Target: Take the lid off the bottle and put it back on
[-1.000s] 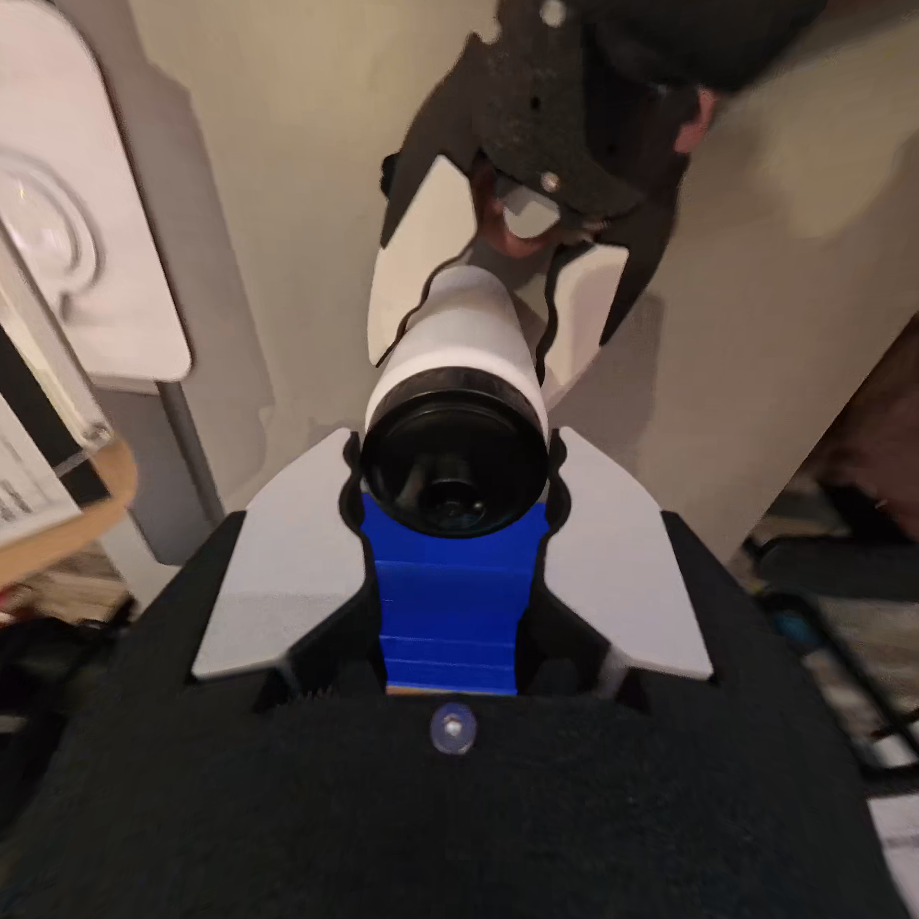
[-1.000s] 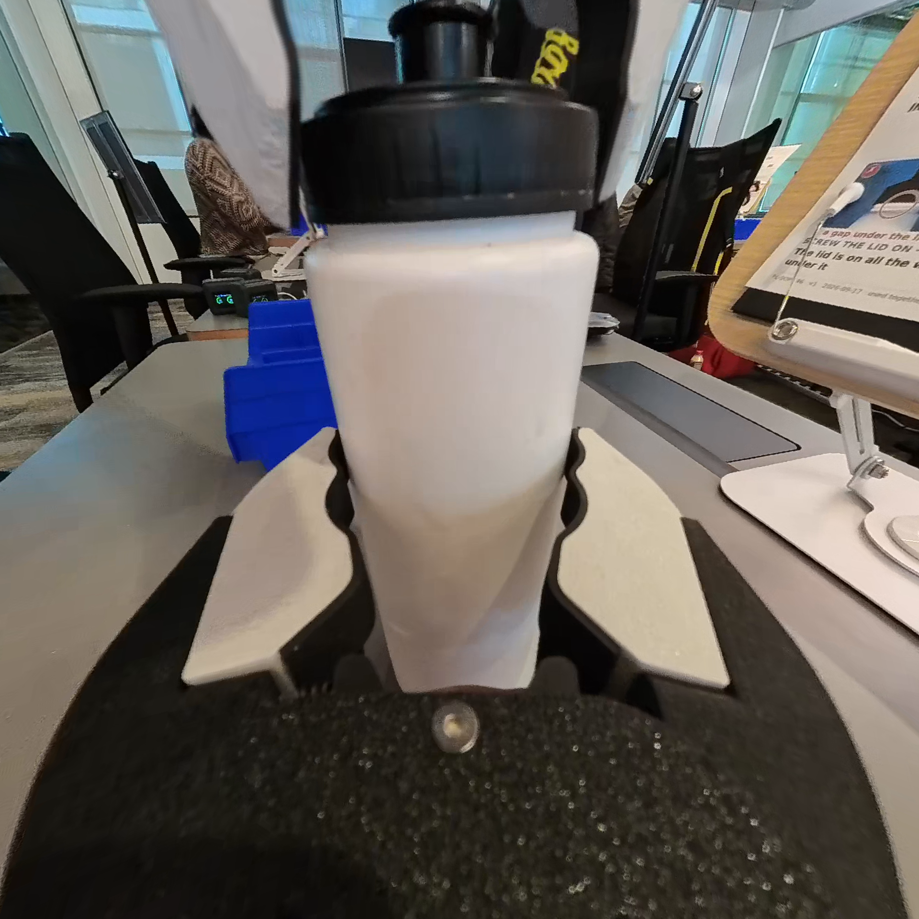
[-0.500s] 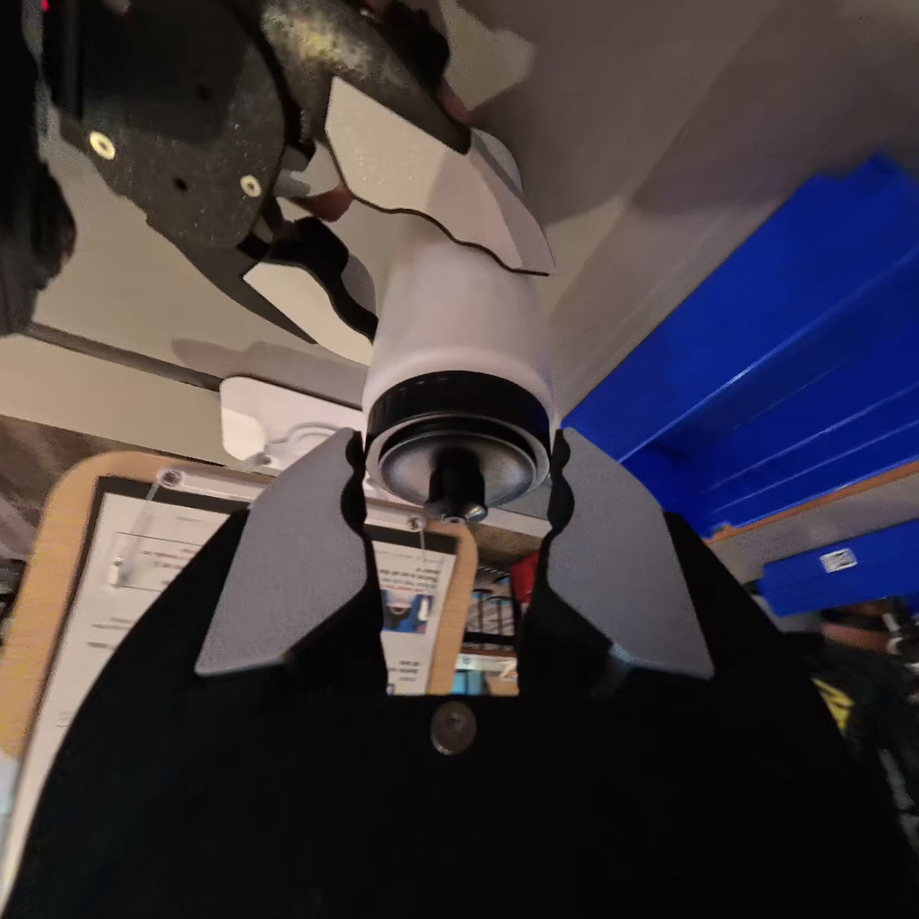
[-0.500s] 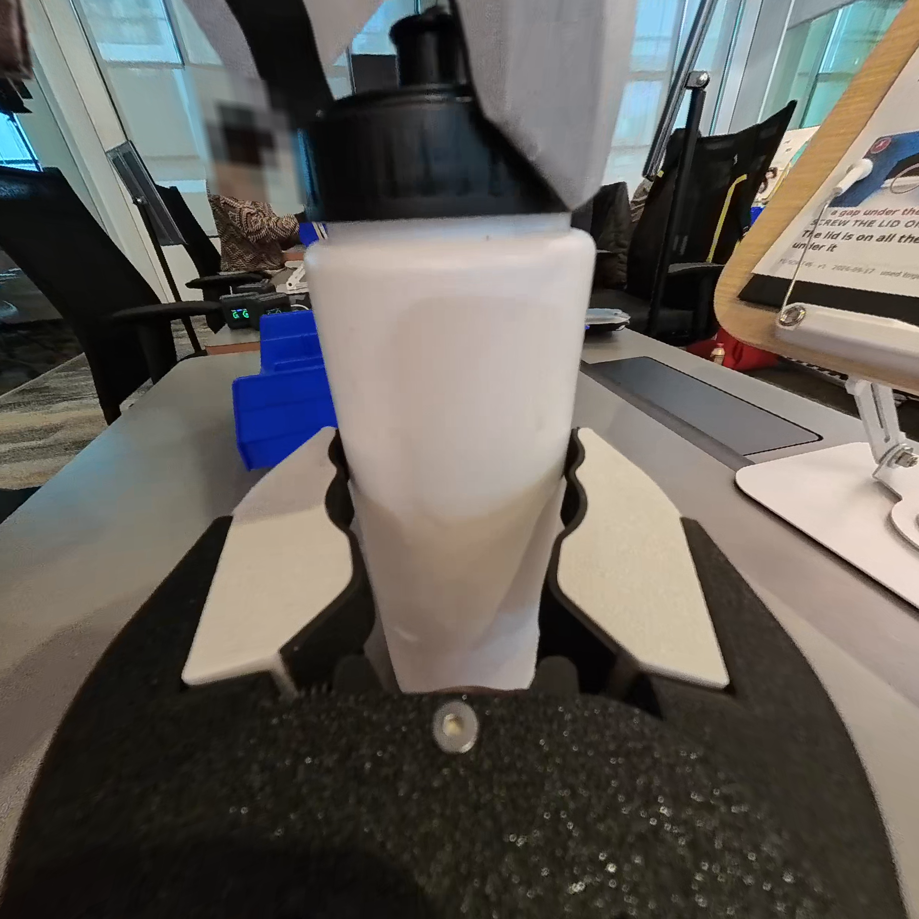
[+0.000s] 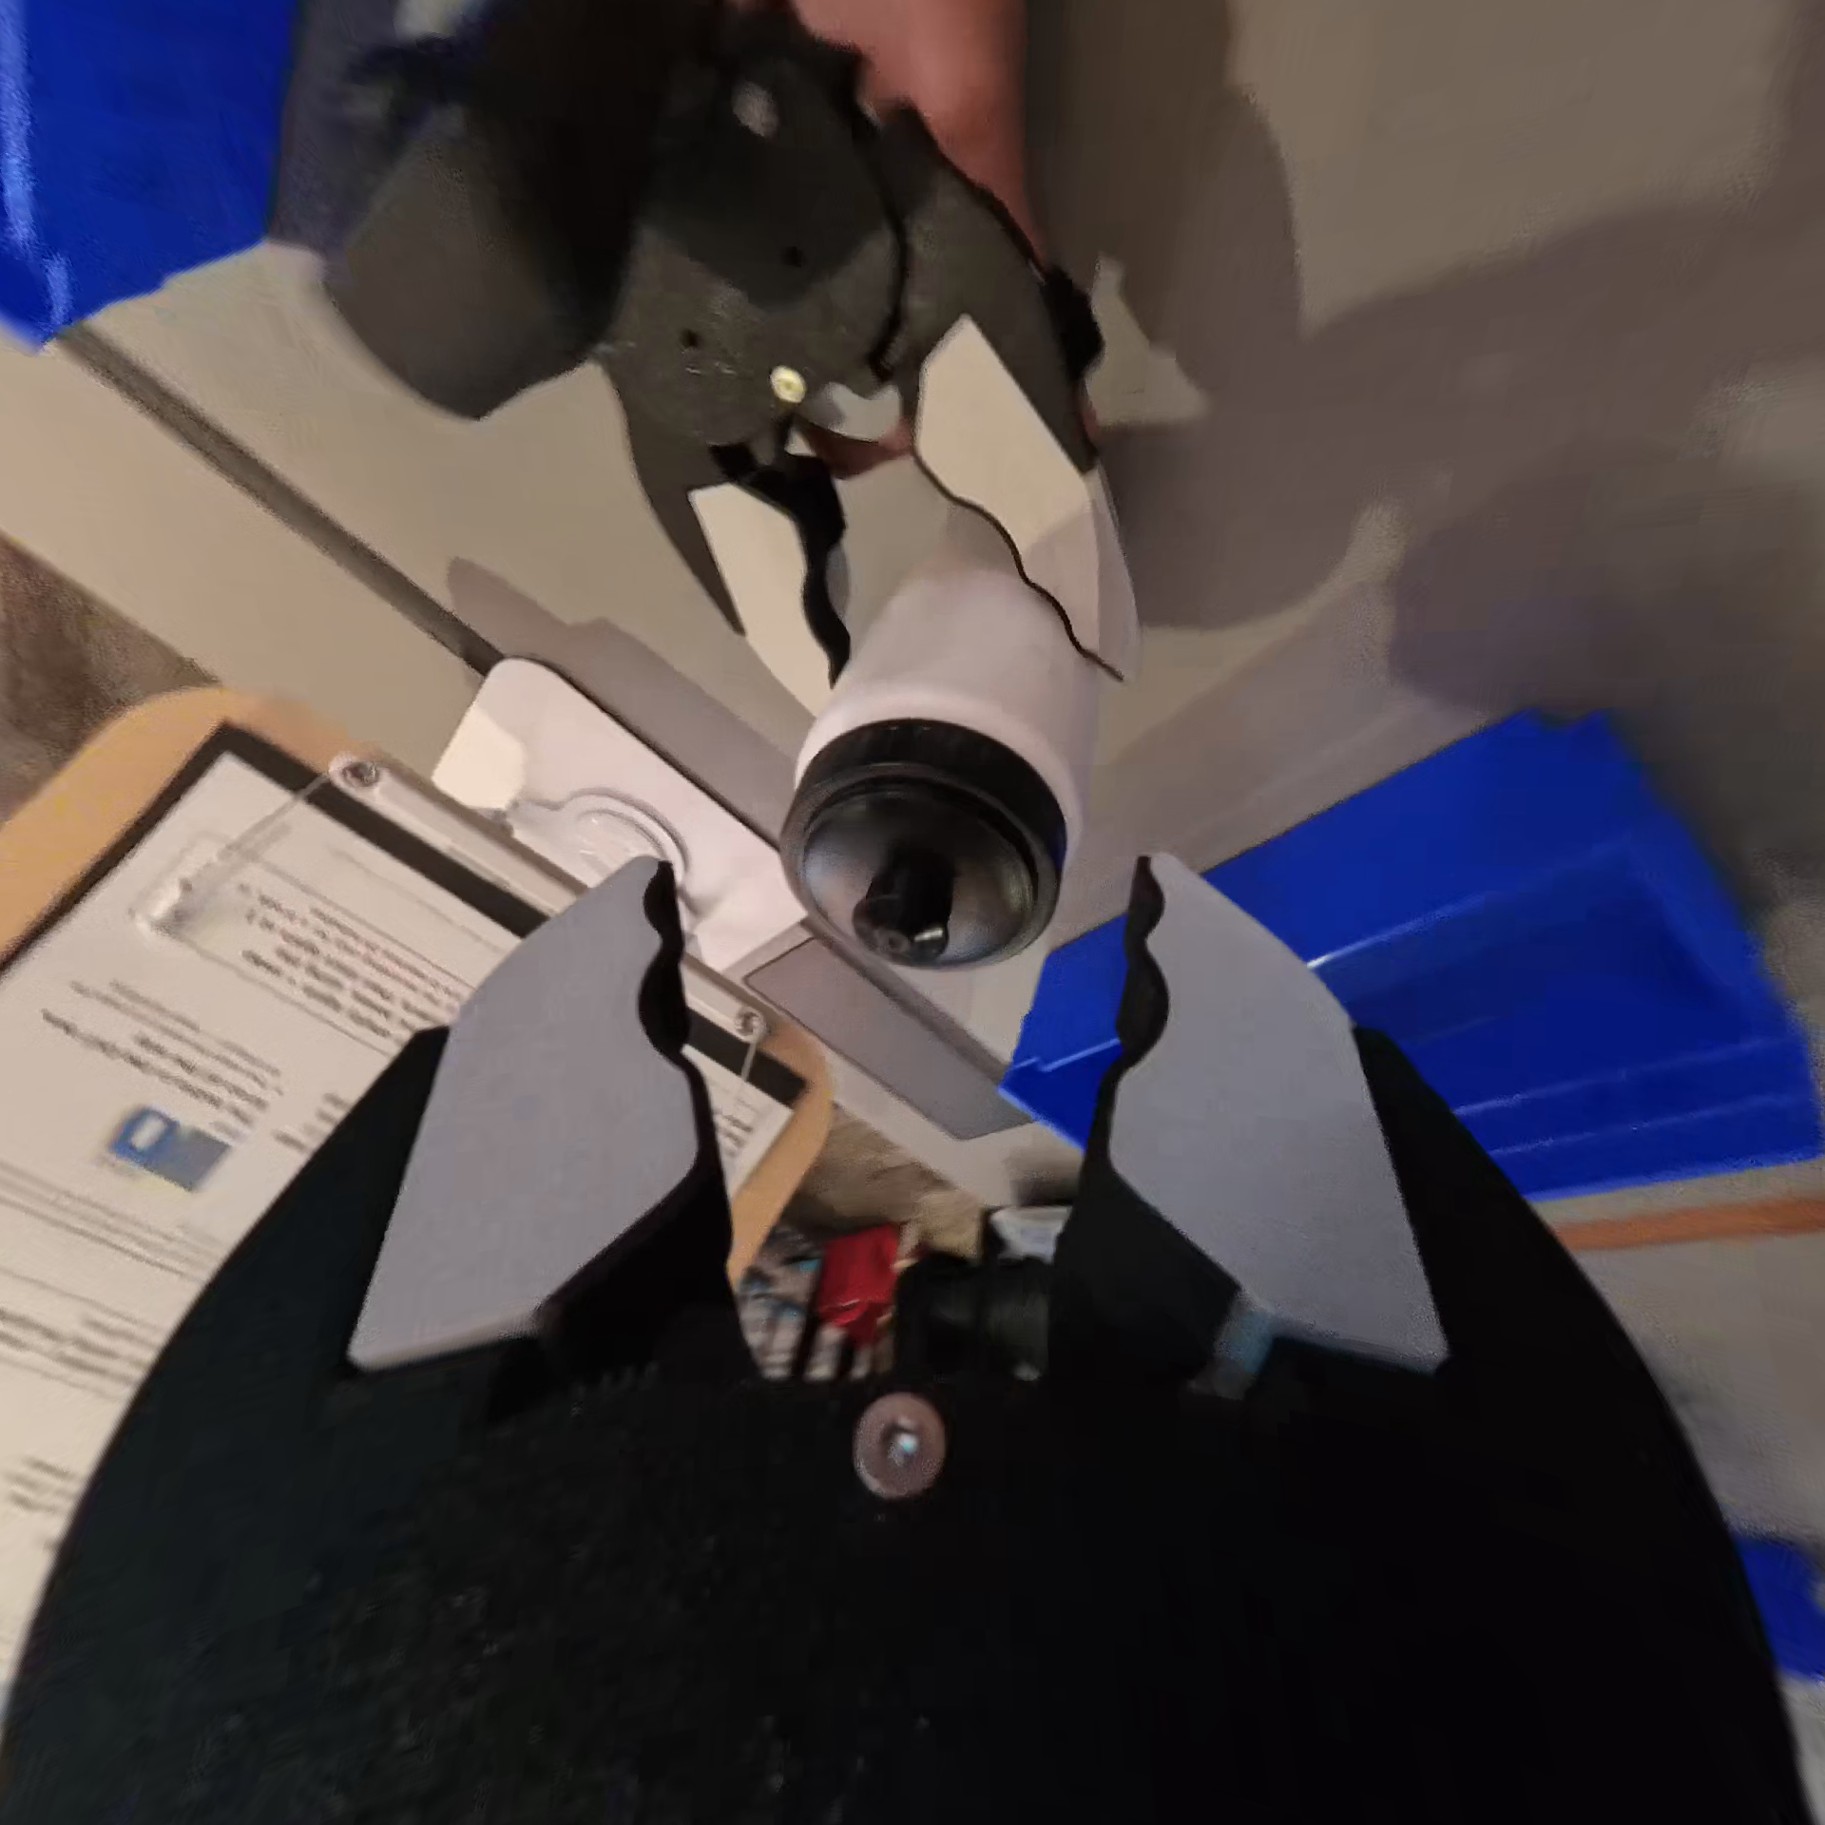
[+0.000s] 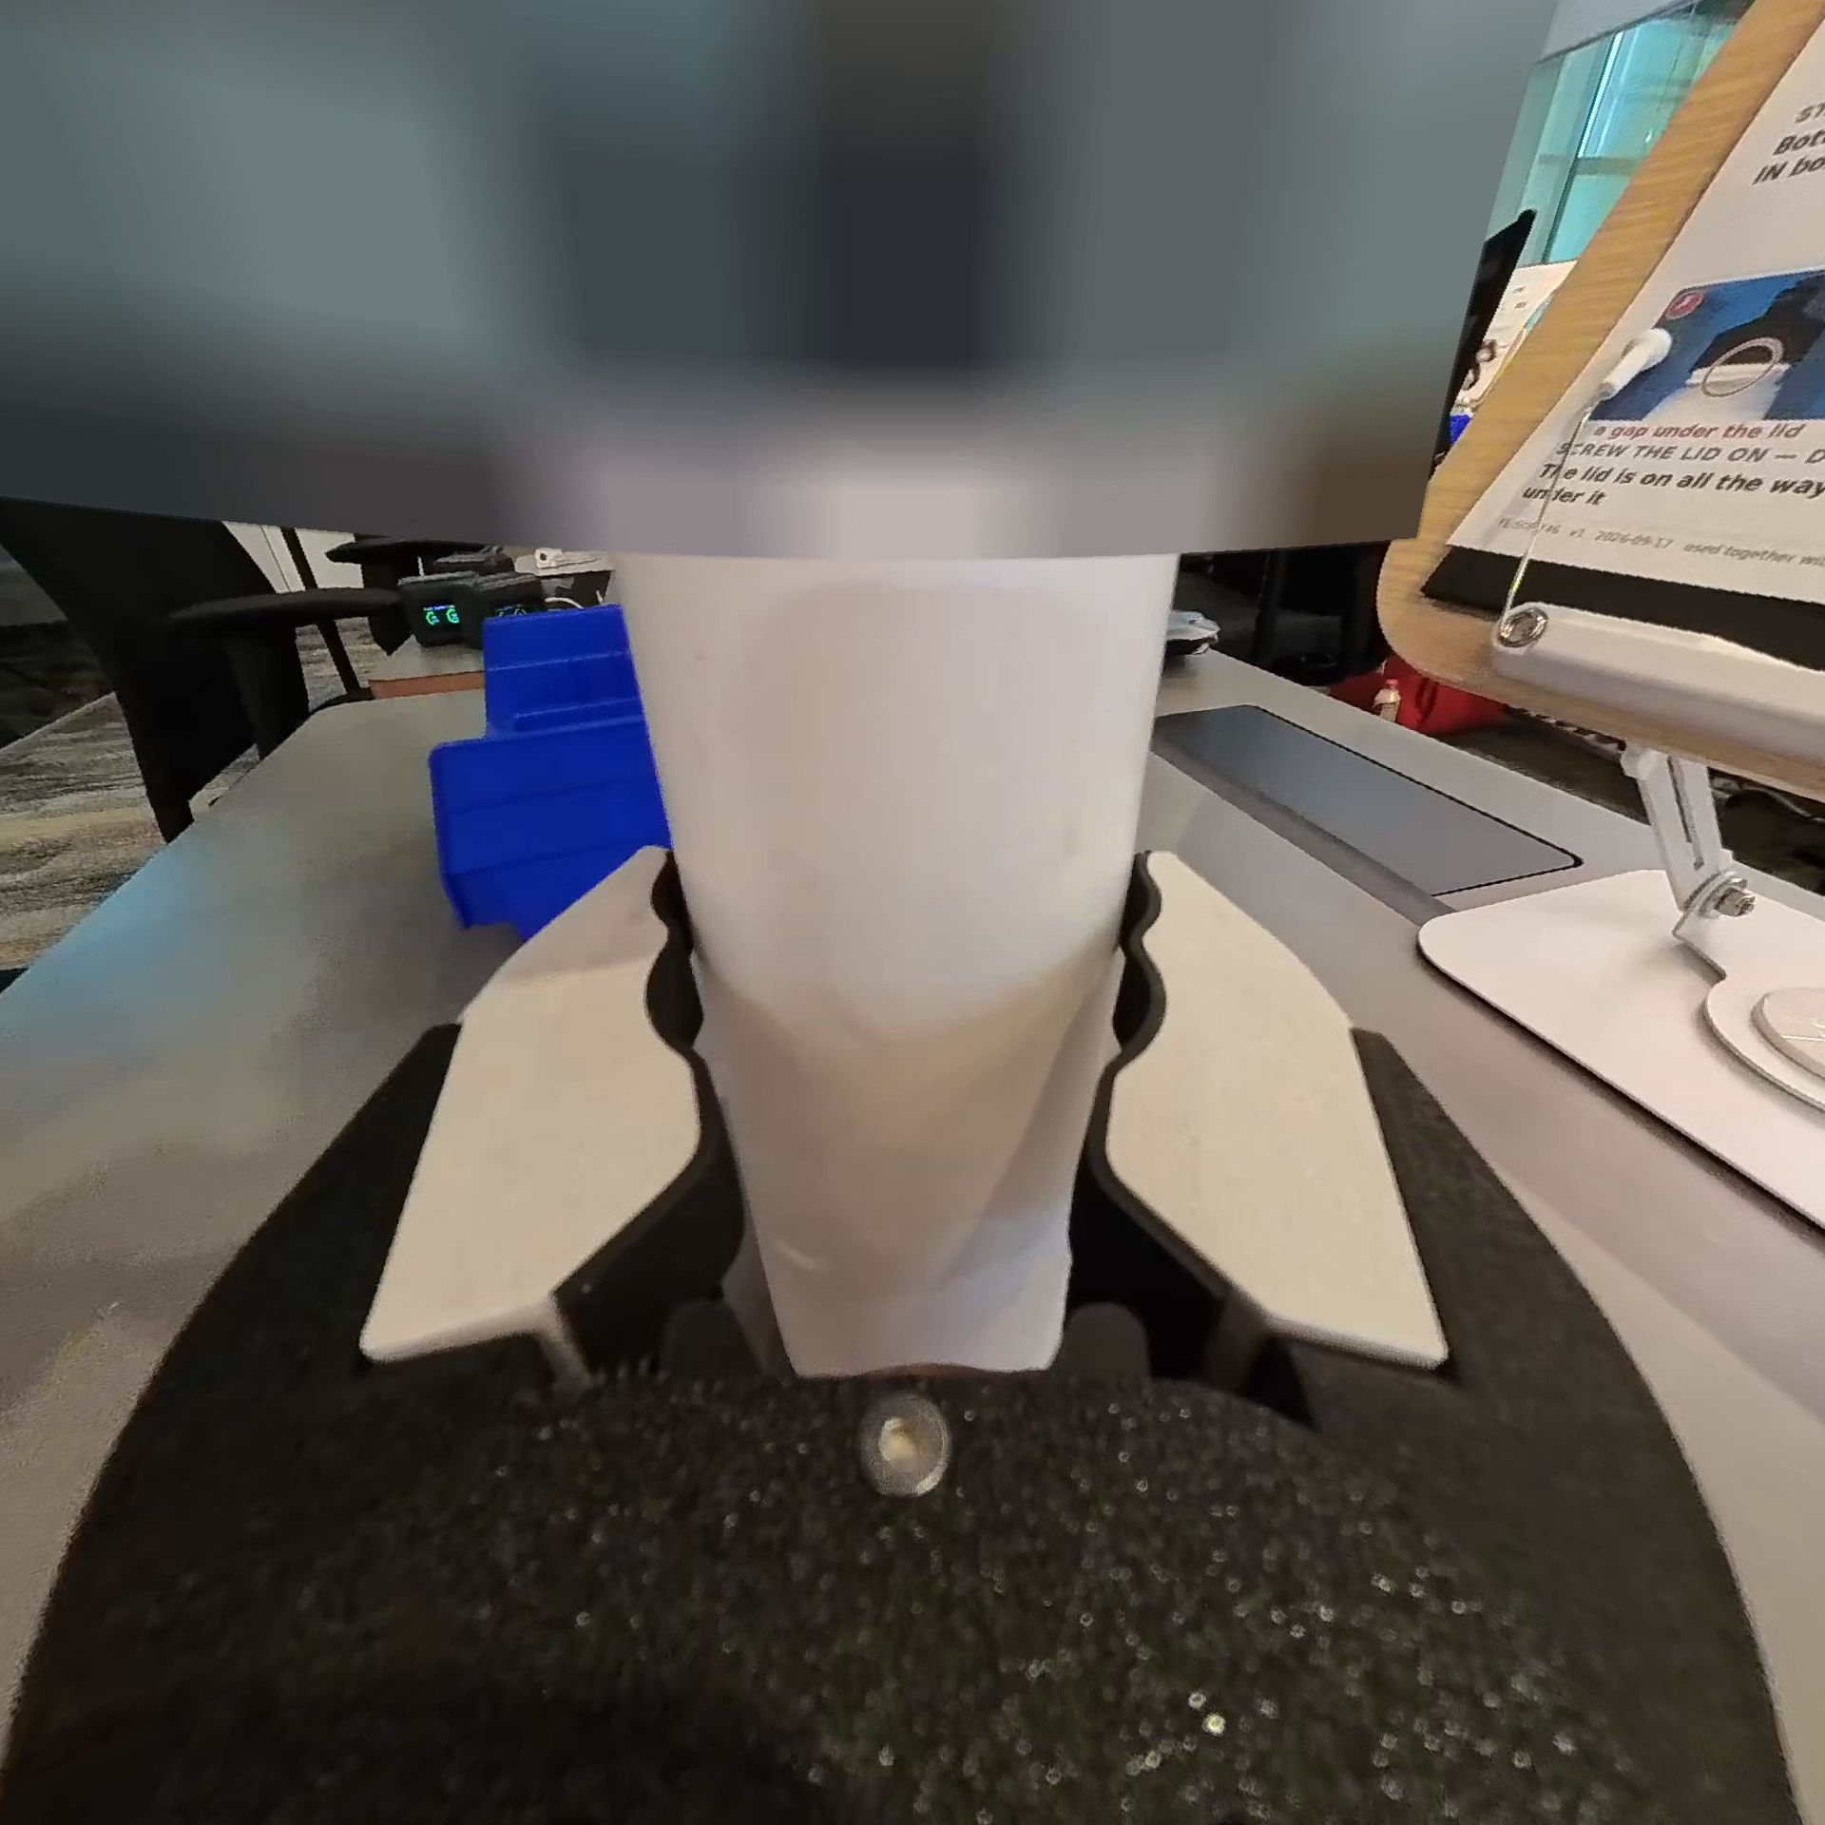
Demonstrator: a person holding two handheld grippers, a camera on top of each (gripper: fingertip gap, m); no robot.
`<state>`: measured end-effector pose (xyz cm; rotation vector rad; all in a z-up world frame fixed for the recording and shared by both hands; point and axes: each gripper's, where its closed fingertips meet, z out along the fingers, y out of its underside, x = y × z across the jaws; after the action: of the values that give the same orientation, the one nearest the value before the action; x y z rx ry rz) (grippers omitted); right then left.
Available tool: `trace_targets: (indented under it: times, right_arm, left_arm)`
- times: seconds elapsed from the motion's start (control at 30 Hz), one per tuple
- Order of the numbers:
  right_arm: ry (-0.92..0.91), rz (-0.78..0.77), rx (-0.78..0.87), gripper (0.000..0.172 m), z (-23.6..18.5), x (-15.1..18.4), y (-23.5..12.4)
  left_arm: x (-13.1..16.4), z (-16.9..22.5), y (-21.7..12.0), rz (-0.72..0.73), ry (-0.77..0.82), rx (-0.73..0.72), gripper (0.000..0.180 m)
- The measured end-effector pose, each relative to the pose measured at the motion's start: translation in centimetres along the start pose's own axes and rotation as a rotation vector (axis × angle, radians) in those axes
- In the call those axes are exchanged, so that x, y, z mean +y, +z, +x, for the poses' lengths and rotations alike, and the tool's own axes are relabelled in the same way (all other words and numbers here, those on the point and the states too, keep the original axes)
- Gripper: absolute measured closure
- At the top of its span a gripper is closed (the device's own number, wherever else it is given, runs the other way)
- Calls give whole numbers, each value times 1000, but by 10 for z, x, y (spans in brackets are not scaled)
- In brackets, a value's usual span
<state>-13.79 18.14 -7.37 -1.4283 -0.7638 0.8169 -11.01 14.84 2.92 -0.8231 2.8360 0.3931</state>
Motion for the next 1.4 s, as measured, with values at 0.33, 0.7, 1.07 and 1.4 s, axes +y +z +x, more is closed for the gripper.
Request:
trace_targets:
  times: [0.33, 0.7, 1.07, 1.4]
  right_arm:
    - [-20, -3, 38, 88, 0, 0, 0]
    - [-9, 20, 35, 89, 2, 0, 0]
    - [-44, 0, 42, 89, 0, 0, -1]
    - [-29, 4, 22, 89, -1, 1, -1]
  left_arm:
    - [11, -16, -5, 116, -1254, 20, 91]
    - [26, 0, 37, 72, -1916, 147, 93]
    - [15, -1, 41, 72, -1873, 204, 112]
    - [13, 0, 41, 126, -1409, 246, 112]
